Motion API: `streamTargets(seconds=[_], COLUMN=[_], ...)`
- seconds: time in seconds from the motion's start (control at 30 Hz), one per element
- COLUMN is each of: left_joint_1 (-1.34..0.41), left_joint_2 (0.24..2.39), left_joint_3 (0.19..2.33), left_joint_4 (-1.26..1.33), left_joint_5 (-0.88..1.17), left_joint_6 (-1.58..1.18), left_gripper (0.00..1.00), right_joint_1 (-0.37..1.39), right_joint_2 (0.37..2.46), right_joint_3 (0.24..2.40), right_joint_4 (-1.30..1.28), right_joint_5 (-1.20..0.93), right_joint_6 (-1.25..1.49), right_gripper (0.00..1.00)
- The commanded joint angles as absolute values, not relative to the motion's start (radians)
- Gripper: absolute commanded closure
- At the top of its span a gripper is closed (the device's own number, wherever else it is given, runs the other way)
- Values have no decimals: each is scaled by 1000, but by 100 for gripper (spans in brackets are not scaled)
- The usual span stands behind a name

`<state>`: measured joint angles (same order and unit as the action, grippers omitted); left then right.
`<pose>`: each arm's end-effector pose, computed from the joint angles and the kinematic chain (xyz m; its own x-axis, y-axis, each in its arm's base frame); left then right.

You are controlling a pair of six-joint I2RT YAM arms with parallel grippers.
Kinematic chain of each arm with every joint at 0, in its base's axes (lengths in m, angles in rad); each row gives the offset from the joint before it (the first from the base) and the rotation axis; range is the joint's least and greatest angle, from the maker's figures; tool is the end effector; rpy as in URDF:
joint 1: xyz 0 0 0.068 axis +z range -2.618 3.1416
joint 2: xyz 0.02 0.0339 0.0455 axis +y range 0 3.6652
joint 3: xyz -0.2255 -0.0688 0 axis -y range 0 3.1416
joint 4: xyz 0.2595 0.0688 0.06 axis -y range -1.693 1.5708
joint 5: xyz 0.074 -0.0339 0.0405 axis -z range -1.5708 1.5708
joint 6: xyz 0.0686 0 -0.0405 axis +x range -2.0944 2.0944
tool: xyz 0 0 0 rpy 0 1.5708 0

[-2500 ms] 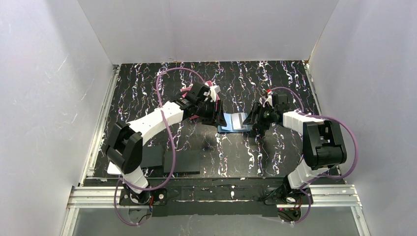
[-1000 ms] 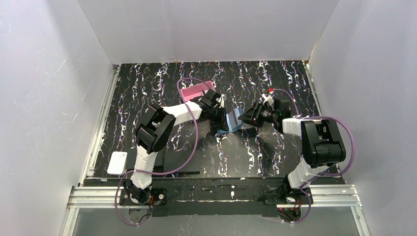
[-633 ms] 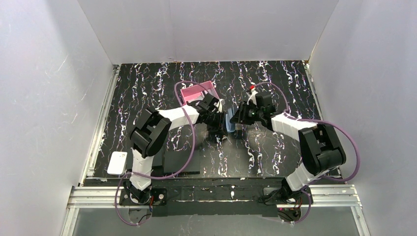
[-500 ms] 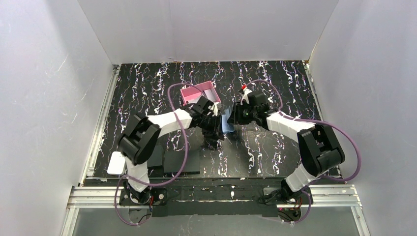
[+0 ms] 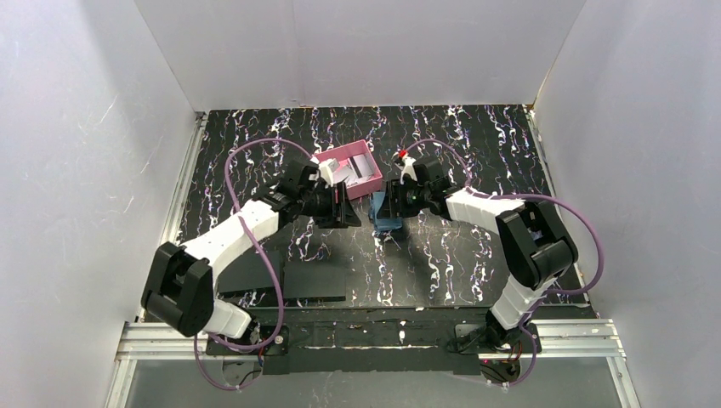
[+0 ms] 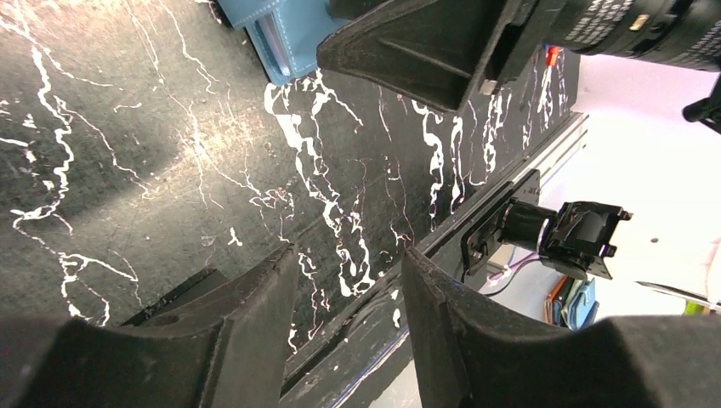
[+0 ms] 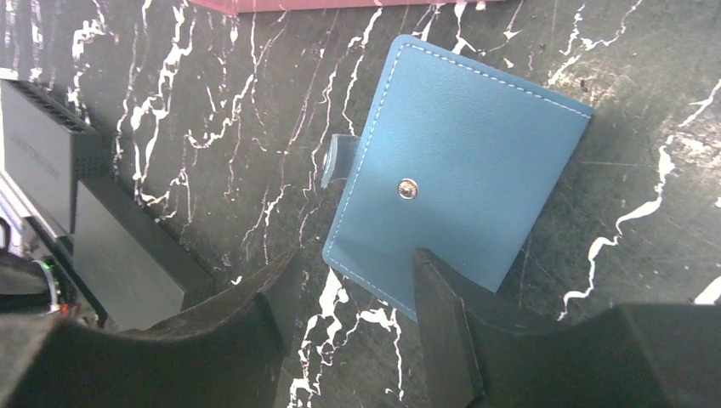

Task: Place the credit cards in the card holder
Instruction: Close the card holder at the center of the board.

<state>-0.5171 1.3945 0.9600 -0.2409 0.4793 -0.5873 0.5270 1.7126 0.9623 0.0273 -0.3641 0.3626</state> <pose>0.2854 -0.1987 0.1964 -0.8688 -0.0715 -0.4899 0.3244 0.6652 -0.6725 0.3215 0.2153 0.1123 -0.7832 -0.0723 -0.6175 -0.4524 0.7476 0.4863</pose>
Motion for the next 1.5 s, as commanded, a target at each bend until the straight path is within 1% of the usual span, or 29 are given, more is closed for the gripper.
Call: streamTargets(seconds=[0.0, 0.13, 0.23, 0.37, 0.47, 0.67, 0.8, 1.1, 1.27, 1.3, 1.33, 1.4, 1.43, 1.47], left_joint_1=[-526, -526, -526, -525, -523, -522, -522, -511, -506, -505, -504, -503, -501, -499], left_joint_2=[1447, 1482, 1471, 1439, 1431, 1425, 1413, 1397, 1390, 1389, 1389, 1389, 1389, 1387], left_joint_3=[997, 1019, 1017, 1006, 1009, 990, 977, 964, 952, 951, 950, 952, 953, 955], left_joint_4=[-239, -214, -194, -186, -197, -180, -173, -179, -177, -175, -175, -176, -175, -175], left_joint_5=[524, 508, 497, 479, 482, 499, 503, 510, 512, 512, 512, 512, 511, 510], left_joint_6=[-600, -618, -628, -628, -621, -632, -638, -633, -633, -633, -633, -632, -633, -633], left_gripper=[54, 57, 58, 58, 58, 58, 58, 58, 58, 58, 58, 58, 58, 58], right_joint_1=[514, 489, 492, 494, 496, 505, 529, 547, 561, 563, 564, 564, 564, 564], right_joint_2=[1762, 1749, 1713, 1693, 1682, 1729, 1749, 1836, 1857, 1859, 1859, 1856, 1853, 1846], right_joint_3=[939, 913, 959, 990, 997, 1042, 1072, 1135, 1146, 1146, 1146, 1145, 1142, 1137], right_joint_4=[133, 203, 124, 74, 82, 106, 108, 116, 115, 113, 110, 104, 102, 103], right_joint_5=[-455, -504, -449, -400, -384, -395, -378, -370, -367, -362, -356, -342, -334, -327], right_joint_6=[442, 507, 440, 436, 451, 475, 475, 484, 491, 493, 494, 497, 498, 501], right_gripper=[40, 40, 41, 49, 52, 51, 46, 49, 59, 63, 68, 87, 95, 99])
